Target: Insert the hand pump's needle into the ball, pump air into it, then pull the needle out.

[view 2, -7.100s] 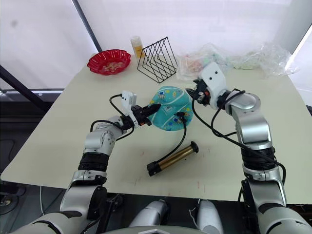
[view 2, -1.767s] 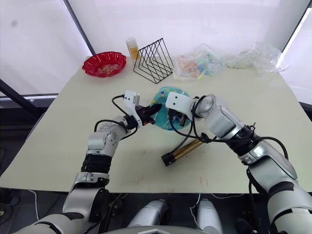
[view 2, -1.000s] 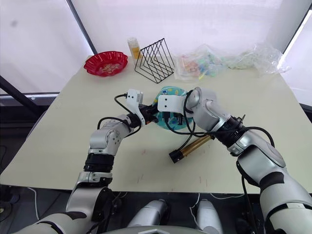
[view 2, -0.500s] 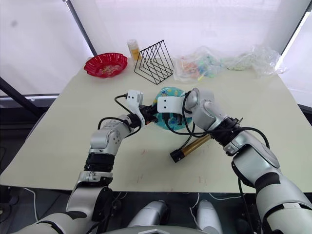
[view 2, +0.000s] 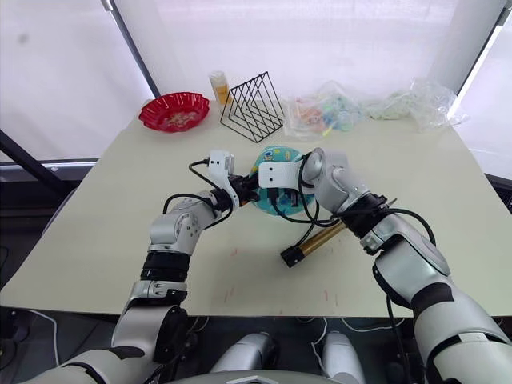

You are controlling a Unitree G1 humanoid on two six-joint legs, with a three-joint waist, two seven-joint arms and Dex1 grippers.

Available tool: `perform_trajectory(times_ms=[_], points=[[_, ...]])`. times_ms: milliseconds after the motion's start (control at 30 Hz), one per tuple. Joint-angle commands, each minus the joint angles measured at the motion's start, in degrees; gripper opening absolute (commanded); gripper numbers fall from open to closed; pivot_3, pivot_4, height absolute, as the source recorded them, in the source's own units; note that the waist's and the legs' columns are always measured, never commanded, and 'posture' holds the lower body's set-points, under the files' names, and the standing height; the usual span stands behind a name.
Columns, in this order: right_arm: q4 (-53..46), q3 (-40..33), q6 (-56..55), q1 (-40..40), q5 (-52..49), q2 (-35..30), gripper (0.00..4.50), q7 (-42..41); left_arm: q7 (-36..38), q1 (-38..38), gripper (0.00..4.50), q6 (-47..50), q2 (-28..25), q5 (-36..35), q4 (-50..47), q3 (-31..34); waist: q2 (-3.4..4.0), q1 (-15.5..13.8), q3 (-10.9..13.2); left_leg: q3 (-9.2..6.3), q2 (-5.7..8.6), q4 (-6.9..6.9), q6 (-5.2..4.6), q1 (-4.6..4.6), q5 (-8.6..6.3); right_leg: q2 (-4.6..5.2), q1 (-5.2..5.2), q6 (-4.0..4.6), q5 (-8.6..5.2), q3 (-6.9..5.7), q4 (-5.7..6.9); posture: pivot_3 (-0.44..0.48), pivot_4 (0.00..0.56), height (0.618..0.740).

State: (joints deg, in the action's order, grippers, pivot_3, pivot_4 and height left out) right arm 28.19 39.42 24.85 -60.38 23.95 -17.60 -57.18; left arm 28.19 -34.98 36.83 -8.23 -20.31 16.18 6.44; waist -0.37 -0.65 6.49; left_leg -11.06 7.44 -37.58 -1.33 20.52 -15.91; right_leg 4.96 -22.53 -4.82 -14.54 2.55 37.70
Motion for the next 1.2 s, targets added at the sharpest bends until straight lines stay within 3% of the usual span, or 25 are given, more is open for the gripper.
perform_trajectory(times_ms=[33,233,567,867,1200], points=[[11.2,2.0,0.8,3.4,3.4,-0.1,0.33,2.3,0.8,1.3,0.00,3.7,0.5,-0.7,1.1,-1.9,-0.07,0.0,-0.1,0.00,0.00,0.07,0.01,-0.05,0.01,0.00,0.00,0.00,0.00,0.00,-0.01,0.000,0.150,0.740],[17.9,2.0,-1.6,3.0,4.2,1.8,0.33,4.3,0.7,1.7,0.00,4.4,0.4,-1.0,0.9,-2.0,-0.04,0.2,-0.2,-0.08,0.00,0.51,0.04,-0.91,-0.03,0.01,0.61,-0.18,-0.20,-0.03,-0.17,0.000,0.150,0.740],[25.2,3.1,-5.0,3.2,6.1,3.4,0.33,6.8,0.6,2.2,0.00,4.6,-0.1,-1.1,0.3,-1.6,0.08,0.6,-0.5,-0.16,0.00,0.58,0.04,-1.03,-0.03,-0.02,0.76,-0.18,-0.20,-0.06,-0.30,0.000,0.150,0.740],[30.7,3.4,-7.6,3.5,7.5,3.6,0.33,8.3,0.5,2.5,0.00,4.8,-0.4,-1.2,-0.1,-1.8,0.08,1.0,-0.6,-0.32,0.00,1.11,0.05,-1.69,-0.03,-0.08,1.20,-0.16,-0.24,0.01,-0.60,0.000,0.150,0.740],[35.1,0.6,-8.3,3.7,5.5,5.0,0.33,12.3,0.6,2.4,0.00,4.5,-0.6,-1.3,0.2,-1.8,0.08,1.2,-0.9,-0.42,0.00,1.17,0.06,-1.81,-0.04,-0.23,1.21,-0.16,-0.24,0.14,-0.64,0.000,0.150,0.740]])
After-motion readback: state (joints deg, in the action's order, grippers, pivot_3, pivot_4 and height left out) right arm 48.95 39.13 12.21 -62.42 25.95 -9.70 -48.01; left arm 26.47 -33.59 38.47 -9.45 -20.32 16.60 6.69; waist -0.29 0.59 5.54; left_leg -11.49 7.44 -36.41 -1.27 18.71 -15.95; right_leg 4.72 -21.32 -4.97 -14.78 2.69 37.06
